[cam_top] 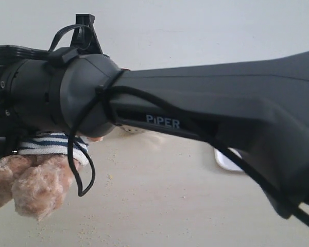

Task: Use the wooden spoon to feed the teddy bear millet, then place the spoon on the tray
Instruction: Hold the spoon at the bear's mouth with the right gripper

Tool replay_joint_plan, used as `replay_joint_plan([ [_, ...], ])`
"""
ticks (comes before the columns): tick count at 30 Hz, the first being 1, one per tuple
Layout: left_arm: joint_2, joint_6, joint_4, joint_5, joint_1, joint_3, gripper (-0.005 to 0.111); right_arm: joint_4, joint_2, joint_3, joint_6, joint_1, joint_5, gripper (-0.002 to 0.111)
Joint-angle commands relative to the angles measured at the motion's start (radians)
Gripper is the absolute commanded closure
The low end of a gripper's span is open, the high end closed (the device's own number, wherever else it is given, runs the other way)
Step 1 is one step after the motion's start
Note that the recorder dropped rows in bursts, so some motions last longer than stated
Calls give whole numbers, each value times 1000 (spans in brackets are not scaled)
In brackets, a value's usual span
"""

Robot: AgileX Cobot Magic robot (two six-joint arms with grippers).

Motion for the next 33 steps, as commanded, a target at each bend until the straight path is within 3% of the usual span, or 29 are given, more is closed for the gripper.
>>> replay_joint_plan([
  [1,-6,-9,-15,17,-2,-10,102,-64,-1,-5,38,17,6,108],
  [17,-6,-9,-15,17,-2,-10,102,-32,-1,-5,36,24,6,108],
  [25,-6,-9,-15,17,-2,-10,102,60,-1,-5,-120,22,6,108],
  [33,-6,-9,-15,17,-2,-10,102,40,-1,-5,-86,22,6,108],
])
